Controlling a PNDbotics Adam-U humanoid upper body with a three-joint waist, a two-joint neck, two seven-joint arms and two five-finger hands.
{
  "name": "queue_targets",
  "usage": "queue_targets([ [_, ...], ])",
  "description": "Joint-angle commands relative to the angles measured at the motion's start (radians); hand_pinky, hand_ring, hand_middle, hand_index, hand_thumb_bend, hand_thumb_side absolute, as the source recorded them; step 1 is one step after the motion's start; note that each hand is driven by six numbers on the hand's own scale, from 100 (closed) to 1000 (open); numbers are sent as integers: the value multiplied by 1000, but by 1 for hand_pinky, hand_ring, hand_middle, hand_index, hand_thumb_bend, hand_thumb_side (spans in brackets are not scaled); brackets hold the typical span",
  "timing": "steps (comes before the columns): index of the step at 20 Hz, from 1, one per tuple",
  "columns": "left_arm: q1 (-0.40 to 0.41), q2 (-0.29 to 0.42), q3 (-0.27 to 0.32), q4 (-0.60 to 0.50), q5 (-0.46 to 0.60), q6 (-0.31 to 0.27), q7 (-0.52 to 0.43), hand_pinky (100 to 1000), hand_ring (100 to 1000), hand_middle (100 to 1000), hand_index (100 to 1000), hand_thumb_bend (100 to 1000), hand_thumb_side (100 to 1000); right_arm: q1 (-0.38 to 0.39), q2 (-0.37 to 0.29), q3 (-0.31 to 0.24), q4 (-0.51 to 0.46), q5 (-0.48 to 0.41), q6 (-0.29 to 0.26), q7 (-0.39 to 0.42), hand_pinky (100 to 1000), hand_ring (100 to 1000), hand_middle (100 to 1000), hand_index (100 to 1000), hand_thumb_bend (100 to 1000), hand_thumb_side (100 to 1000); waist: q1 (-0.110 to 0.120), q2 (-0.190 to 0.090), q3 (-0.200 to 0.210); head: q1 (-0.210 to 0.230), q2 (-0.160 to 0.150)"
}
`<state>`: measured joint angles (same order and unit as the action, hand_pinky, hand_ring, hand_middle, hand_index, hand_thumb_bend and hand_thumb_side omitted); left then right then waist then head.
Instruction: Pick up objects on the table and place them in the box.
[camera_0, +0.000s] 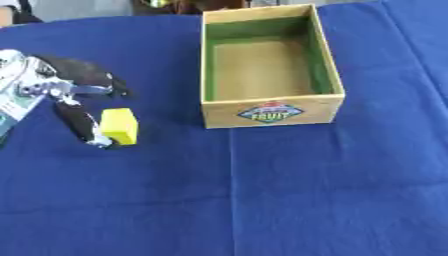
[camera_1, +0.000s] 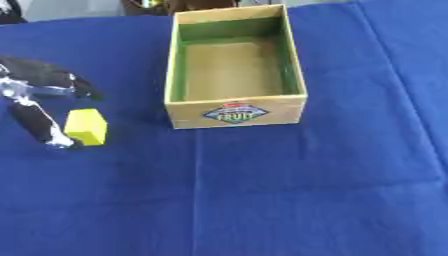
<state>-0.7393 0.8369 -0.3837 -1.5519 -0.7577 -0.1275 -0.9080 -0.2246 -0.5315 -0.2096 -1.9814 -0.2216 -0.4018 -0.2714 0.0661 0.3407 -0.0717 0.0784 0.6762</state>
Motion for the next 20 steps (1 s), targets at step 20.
queue_targets([
  [20,18,51,-16,-14,-94,5,96,578,697,722,871,577,550,-5,-7,-10,-19,-1,6,4,708,671,522,767,100,1000,-2,-13,2,8,-7],
])
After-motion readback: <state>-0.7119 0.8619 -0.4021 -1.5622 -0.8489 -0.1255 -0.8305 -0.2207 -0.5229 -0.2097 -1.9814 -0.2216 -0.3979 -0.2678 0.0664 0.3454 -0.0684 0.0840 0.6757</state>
